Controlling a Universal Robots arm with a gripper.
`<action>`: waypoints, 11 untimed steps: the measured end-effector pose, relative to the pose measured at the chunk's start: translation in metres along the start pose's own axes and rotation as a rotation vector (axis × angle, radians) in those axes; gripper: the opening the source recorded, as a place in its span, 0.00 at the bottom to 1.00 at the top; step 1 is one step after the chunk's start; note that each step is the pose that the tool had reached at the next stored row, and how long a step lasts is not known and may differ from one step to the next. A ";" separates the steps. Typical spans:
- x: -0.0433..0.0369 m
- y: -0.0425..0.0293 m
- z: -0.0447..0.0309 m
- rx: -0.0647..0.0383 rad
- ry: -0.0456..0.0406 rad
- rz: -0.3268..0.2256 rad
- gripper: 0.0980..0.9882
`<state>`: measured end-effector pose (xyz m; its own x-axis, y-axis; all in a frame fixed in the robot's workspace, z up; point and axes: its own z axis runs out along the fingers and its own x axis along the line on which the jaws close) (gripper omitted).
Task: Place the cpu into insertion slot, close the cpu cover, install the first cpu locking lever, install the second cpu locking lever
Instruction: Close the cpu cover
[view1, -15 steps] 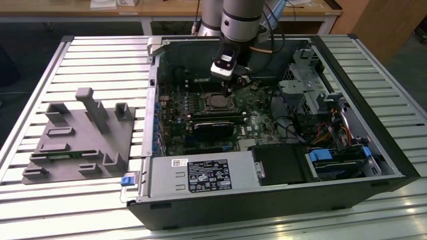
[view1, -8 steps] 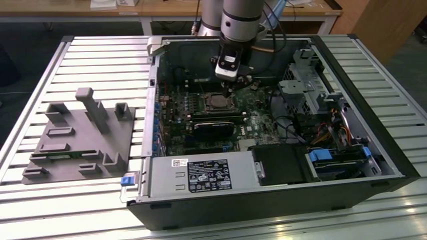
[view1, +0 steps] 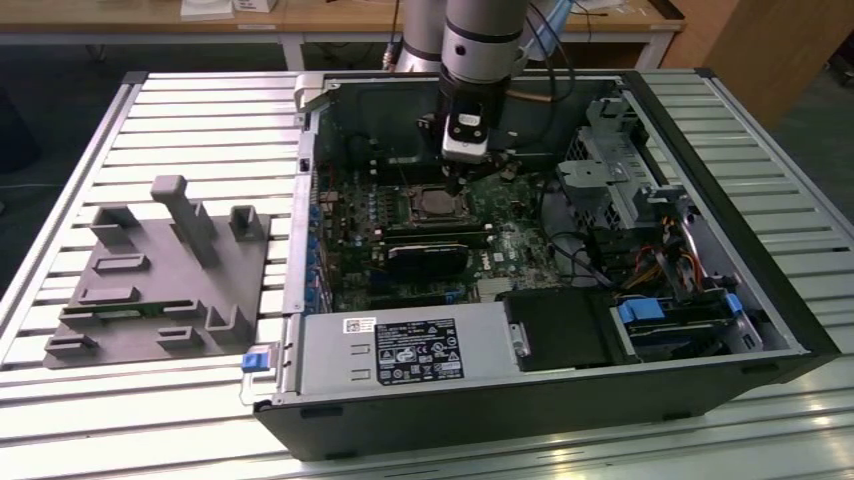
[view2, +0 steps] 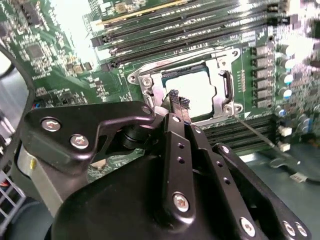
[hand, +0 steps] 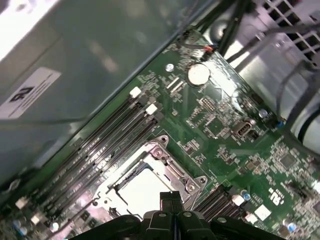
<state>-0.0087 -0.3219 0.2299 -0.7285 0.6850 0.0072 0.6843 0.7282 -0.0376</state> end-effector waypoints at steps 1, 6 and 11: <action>0.0000 0.0000 0.0001 0.000 -0.0007 -0.018 0.01; 0.0000 0.0001 0.0004 0.001 -0.0041 -0.109 0.01; 0.0000 0.0001 0.0020 -0.004 -0.0113 -0.170 0.01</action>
<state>-0.0087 -0.3219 0.2279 -0.8341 0.5516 0.0018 0.5513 0.8337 -0.0330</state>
